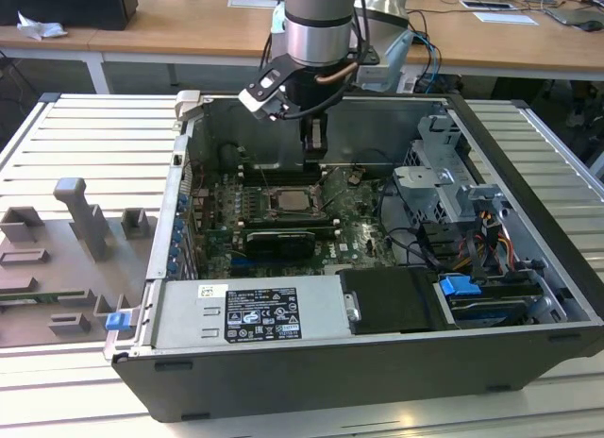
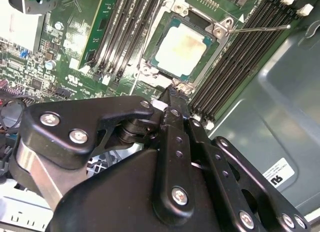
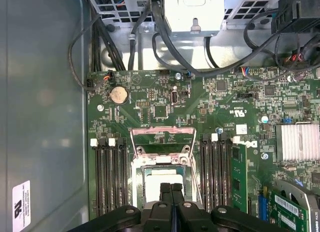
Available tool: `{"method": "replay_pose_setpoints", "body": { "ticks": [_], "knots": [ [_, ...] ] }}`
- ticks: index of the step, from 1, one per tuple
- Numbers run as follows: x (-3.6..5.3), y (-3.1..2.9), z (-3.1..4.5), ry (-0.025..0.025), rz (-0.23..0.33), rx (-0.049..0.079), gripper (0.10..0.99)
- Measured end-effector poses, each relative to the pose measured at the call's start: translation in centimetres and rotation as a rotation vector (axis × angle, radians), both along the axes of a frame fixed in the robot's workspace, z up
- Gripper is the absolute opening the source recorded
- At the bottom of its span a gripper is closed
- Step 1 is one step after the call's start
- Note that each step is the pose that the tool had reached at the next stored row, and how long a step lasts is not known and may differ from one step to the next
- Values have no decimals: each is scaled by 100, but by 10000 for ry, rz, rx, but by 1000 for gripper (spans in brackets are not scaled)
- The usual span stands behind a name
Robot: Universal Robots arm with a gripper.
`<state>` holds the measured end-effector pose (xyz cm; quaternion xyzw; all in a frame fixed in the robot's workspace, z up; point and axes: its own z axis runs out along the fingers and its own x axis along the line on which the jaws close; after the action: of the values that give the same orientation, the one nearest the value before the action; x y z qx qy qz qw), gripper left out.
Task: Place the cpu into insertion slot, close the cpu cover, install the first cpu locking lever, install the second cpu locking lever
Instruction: 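Close the cpu cover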
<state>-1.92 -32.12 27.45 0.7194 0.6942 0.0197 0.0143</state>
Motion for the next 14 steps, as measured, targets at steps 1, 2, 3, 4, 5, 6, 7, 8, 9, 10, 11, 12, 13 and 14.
{"method": "replay_pose_setpoints", "body": {
  "ticks": [1, 2, 3, 4, 5, 6, 7, 8, 9, 10, 11, 12, 13, 14],
  "knots": [
    [9, 0, 0, 0, 0, -1, 106],
    [18, 0, 0, 1, 0, 0, 106],
    [24, 0, 0, 0, 0, 0, 106],
    [31, 0, 0, 1, 0, 0, 106],
    [40, 0, 0, 1, 0, 0, 106],
    [45, 0, 0, 0, 0, 0, 106],
    [52, 0, 0, 0, 0, 0, 106],
    [54, 0, 0, 1, -1, -1, 106],
    [58, 0, 0, 1, 0, 0, 106],
    [68, 0, 0, 0, 0, 0, 106],
    [78, 0, -1, 0, 1, 0, 106],
    [88, 0, -2, 0, 5, 0, 106],
    [107, 0, -8, 1, 48, -1, 106],
    [123, 0, -13, 0, 126, 0, 106]
  ]
}}
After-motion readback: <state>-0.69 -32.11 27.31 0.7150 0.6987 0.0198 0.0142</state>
